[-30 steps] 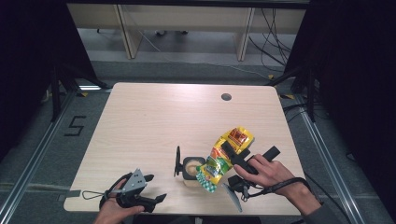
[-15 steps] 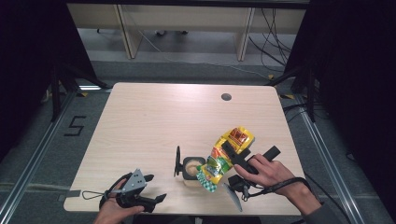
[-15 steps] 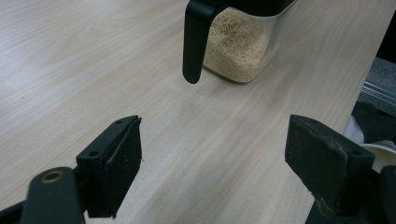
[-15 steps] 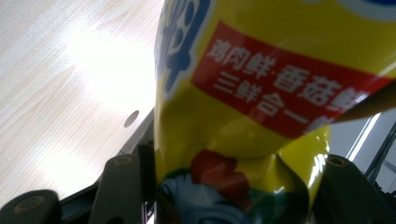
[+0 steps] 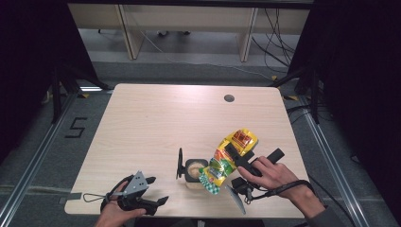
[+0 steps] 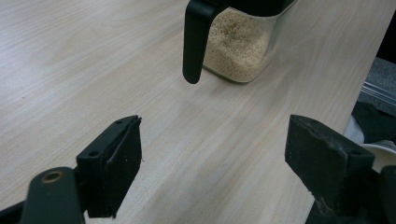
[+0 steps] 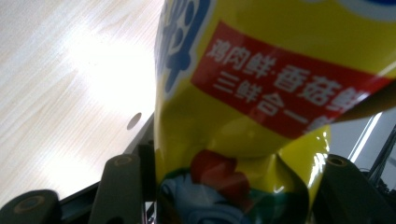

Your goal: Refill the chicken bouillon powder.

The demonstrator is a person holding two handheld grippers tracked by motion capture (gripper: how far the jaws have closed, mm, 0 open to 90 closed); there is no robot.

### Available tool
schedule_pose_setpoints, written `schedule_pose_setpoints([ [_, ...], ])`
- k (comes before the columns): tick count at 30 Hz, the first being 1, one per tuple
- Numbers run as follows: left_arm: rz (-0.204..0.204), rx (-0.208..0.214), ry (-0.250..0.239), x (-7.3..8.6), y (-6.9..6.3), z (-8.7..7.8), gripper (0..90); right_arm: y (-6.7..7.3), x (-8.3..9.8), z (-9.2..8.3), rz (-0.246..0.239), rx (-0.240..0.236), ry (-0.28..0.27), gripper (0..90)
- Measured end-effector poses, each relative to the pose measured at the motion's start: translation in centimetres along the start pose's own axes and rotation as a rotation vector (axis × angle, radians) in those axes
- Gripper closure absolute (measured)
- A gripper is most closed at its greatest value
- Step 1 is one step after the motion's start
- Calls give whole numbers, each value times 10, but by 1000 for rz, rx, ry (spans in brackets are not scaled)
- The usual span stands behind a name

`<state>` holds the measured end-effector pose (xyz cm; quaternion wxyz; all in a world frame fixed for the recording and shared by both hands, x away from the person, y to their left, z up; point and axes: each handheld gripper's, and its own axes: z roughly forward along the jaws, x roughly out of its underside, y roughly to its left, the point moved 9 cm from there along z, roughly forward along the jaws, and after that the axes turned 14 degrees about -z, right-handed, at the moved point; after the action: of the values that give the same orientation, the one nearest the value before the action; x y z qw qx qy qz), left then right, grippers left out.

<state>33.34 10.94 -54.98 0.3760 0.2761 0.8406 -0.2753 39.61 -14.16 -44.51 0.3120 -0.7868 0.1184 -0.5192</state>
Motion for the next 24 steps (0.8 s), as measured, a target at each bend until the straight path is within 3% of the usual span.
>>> schedule_pose_setpoints([
  [9,0,-1,0,0,0,0,184,7,-2,2,71,14,-17,489],
  [10,-4,-4,-3,0,0,0,184,14,-2,1,165,20,0,489],
  [13,2,-4,3,0,1,-1,184,21,-4,0,238,15,8,489],
  [14,-32,3,-9,0,-1,1,184,23,-5,0,258,16,10,489],
  [16,3,-1,1,0,0,0,184,24,-7,0,294,27,-7,490],
  [19,12,-4,5,0,1,-1,184,29,-12,1,367,25,-26,490],
  [20,10,-4,5,0,1,-1,184,24,-12,1,321,41,-44,490],
  [23,1,0,6,0,0,-1,184,25,-16,1,362,42,-74,490],
  [24,3,4,14,0,0,-2,184,34,-18,0,429,0,-63,490],
])
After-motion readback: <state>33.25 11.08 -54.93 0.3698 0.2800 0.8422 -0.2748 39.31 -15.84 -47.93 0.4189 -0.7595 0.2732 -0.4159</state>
